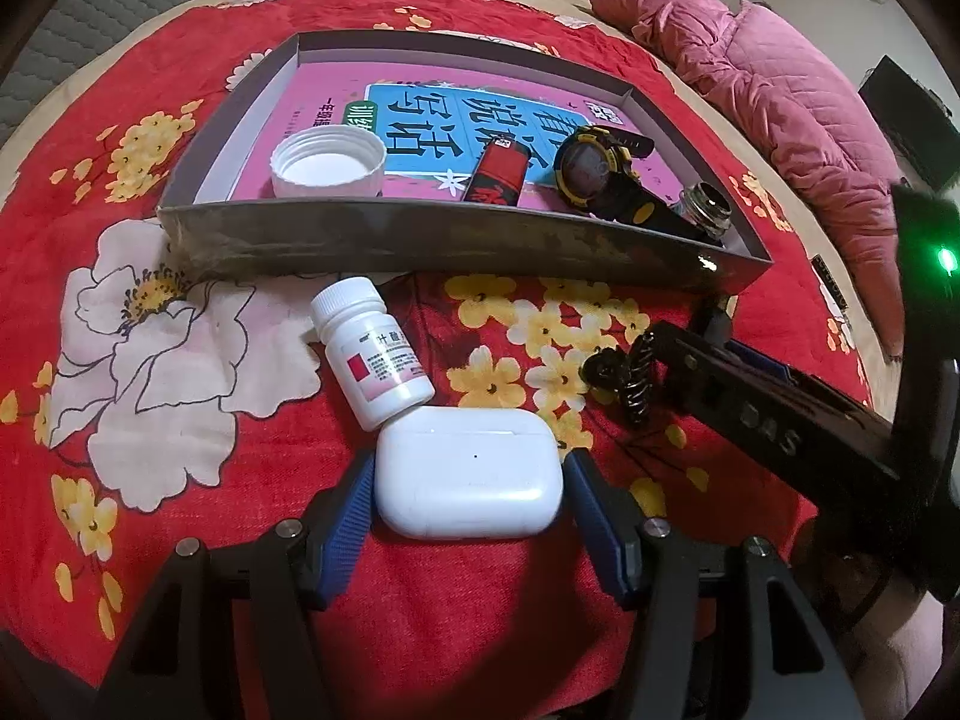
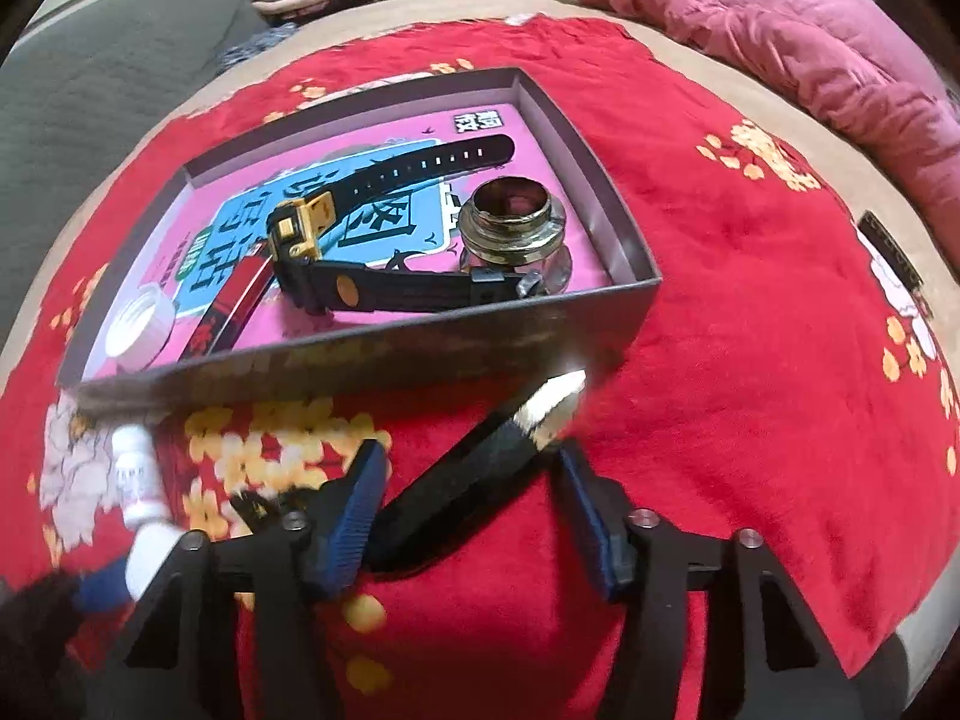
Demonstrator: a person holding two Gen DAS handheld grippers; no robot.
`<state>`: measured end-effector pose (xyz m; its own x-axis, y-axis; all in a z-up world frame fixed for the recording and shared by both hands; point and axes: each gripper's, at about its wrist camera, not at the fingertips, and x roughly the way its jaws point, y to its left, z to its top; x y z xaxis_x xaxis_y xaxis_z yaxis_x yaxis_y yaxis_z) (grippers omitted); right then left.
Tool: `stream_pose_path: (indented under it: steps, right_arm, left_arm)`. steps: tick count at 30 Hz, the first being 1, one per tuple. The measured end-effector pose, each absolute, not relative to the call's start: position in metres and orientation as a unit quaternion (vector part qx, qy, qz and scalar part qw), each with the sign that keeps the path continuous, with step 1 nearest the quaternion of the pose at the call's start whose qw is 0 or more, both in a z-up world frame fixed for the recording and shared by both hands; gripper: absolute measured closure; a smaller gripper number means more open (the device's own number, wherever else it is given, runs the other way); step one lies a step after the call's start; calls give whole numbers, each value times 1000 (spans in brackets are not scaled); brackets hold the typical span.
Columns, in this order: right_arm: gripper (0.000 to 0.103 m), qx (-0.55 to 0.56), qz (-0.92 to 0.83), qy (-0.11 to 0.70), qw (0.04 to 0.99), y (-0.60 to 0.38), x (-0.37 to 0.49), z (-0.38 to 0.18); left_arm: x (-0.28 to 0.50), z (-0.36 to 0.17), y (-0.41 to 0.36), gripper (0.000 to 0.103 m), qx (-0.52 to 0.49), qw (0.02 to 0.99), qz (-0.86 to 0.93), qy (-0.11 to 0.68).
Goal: Organize rigid objects
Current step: 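Close the right tool on the black gold-tipped pen while the left tool reaches the earbuds case, then grasp and lift the white earbuds case with the left tool while the right tool lifts the pen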
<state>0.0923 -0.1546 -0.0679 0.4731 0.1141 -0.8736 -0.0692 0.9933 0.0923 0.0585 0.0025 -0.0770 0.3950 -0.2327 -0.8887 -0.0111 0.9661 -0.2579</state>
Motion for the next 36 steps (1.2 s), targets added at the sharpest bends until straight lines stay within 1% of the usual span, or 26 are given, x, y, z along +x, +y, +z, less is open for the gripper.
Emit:
stream_pose_path:
  steps: [7, 12, 16, 26, 33, 36]
  right_arm:
    - [63, 20, 75, 508, 858, -172, 87, -65]
    - [67, 9, 66, 501, 863, -173, 86, -65]
    - [78, -1, 39, 505, 862, -183, 83, -64]
    - [80, 28, 38, 492, 869, -191, 99, -73]
    - [81, 11, 54, 489, 871, -190, 96, -73]
    - [81, 8, 58, 490, 870, -190, 93, -71]
  left_arm:
    - [58, -77, 5, 41, -115, 829, -69, 543]
    - [57, -77, 5, 41, -116, 830, -69, 542]
    - [57, -78, 6, 41, -120, 830, -68, 540]
    - [62, -80, -6, 41, -93, 833, -42, 543]
    - [60, -81, -13, 43, -65, 839, -31, 539]
    - [60, -81, -12, 43, -70, 839, -34, 538]
